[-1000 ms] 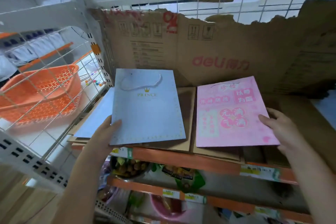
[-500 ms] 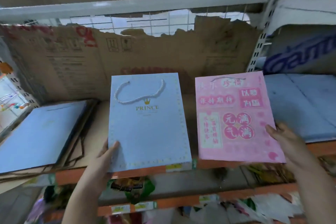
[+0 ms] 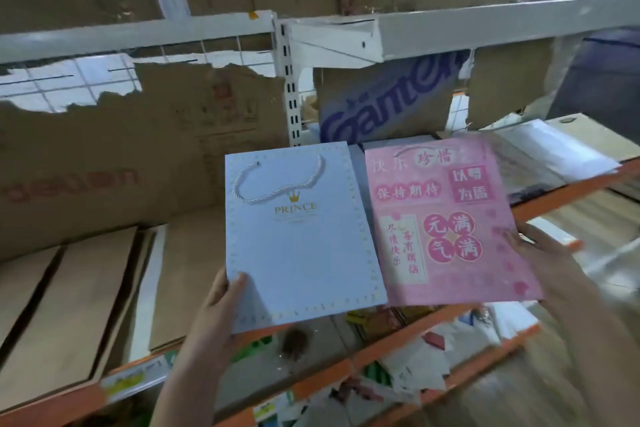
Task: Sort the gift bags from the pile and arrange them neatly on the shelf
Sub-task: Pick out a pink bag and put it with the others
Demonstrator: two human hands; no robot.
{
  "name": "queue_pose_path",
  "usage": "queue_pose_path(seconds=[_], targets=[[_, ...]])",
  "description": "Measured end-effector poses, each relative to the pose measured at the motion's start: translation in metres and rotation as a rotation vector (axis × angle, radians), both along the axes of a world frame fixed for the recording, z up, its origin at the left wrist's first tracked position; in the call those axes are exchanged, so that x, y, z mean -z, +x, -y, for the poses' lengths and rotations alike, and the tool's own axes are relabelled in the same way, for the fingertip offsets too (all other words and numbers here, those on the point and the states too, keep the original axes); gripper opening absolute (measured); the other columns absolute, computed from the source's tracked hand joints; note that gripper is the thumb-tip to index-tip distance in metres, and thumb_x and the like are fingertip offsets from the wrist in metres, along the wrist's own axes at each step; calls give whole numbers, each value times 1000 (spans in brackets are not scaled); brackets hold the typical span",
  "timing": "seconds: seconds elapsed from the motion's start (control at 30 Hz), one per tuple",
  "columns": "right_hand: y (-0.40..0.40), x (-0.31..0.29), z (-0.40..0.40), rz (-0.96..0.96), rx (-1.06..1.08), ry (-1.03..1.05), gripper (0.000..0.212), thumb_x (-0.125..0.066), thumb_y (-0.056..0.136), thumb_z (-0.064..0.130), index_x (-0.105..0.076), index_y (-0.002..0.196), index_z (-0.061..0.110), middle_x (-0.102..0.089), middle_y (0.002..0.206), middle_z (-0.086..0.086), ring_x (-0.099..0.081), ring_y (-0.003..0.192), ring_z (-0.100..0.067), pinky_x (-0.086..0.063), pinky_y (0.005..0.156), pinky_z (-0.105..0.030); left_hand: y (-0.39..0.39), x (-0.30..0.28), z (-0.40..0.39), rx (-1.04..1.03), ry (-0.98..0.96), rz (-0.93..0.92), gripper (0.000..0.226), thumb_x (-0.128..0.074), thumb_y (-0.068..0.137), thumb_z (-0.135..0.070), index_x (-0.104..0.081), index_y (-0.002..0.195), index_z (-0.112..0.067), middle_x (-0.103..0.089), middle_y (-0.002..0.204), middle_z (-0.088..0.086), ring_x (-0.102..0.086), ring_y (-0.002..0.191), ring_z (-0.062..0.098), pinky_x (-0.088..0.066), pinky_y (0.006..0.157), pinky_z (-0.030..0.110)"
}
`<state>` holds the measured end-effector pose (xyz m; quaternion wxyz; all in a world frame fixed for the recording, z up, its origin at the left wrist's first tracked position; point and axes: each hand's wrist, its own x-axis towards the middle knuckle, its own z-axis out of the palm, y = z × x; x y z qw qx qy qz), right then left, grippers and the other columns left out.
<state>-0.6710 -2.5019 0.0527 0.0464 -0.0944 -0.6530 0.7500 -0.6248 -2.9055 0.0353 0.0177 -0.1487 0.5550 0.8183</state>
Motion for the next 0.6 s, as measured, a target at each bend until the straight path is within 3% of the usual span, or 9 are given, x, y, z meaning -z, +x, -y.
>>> queue_pose_path(seconds=[0.07,0.1,0.2,0.3,0.33,0.4,0.47,0.53,0.6], targets=[[0,2,-30,-2,73,30,85,-85,20,61,-66,92,20,-74,70,10,-69,57,-7,-54,48,-21,-16,0,-27,48,-18,-22,21,-49,96,-28,-59,106,-42,-67,108,-15,-66,97,13,-56,74,40],[-2,5,-46,-14,84,41,78,-86,30,58,-65,95,19,-74,69,9,-69,57,-8,-53,47,-20,-24,0,-39,57,-28,-26,21,-49,96,-27,-60,107,-41,-67,108,-15,-68,92,10,-57,68,36],[-9,6,-83,2,169,-28,6,-57,90,15,-59,95,13,-71,58,8,-66,47,-6,-50,41,-18,-52,-2,-80,92,-23,-38,32,-51,94,-30,-55,125,-37,-62,123,-11,-62,110,17,-56,72,36],[-23,13,-121,35,252,-39,11,-49,93,7,-58,96,12,-69,54,9,-64,45,-5,-50,40,-18,-79,0,-112,98,-54,-56,68,-65,78,-47,-39,140,-39,-41,146,-11,-41,134,21,-43,100,45],[-25,10,-128,41,269,-36,11,-59,88,17,-59,99,12,-70,56,8,-65,46,-6,-51,41,-19,-88,1,-124,99,-59,-66,73,-67,73,-49,-39,140,-40,-40,148,-11,-39,135,22,-39,105,49],[-38,10,-150,51,262,-9,64,-87,46,50,-62,94,15,-72,59,6,-67,49,-9,-53,44,-22,-106,6,-149,63,-51,-71,70,-65,75,-46,-41,139,-36,-43,146,-9,-42,132,22,-37,106,52],[-54,11,-172,51,307,-8,90,-88,11,57,-63,88,18,-72,60,4,-67,50,-11,-53,45,-23,-123,5,-176,38,-64,-80,48,-58,88,-38,-48,134,-32,-51,137,-9,-49,124,21,-42,101,49],[-75,11,-193,62,299,27,69,-89,41,47,-64,95,12,-72,59,3,-67,49,-11,-53,45,-22,-141,5,-198,33,-79,-74,33,-50,96,-28,-52,129,-32,-56,127,-8,-53,115,22,-45,92,45],[-99,13,-215,73,333,57,27,-67,83,22,-62,106,10,-72,60,4,-68,53,-12,-54,50,-22,-157,5,-216,-6,-135,-78,26,-46,98,-23,-53,123,-29,-59,122,-3,-55,110,25,-45,94,45]])
